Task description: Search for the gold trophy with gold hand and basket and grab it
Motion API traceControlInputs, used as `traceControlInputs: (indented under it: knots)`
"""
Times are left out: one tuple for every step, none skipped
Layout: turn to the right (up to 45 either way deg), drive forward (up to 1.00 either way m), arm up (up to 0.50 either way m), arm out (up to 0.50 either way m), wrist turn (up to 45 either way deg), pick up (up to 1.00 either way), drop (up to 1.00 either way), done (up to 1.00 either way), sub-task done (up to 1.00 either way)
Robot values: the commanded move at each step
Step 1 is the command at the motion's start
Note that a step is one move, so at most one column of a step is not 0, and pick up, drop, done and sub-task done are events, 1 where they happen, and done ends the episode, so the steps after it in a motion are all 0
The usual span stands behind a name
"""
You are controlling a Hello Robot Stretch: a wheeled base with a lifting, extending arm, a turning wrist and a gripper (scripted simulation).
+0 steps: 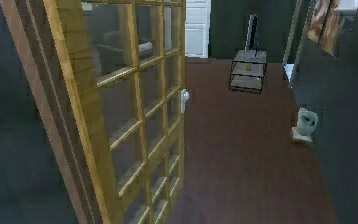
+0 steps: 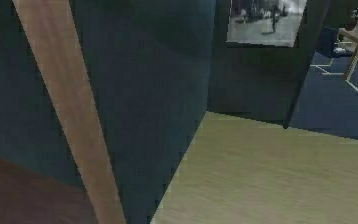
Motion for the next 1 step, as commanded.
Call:
traceControlInputs:
  knots:
    - [0.0, 0.1, 0.0, 0.0, 0.0, 0.0, 0.0, 0.0, 0.0]
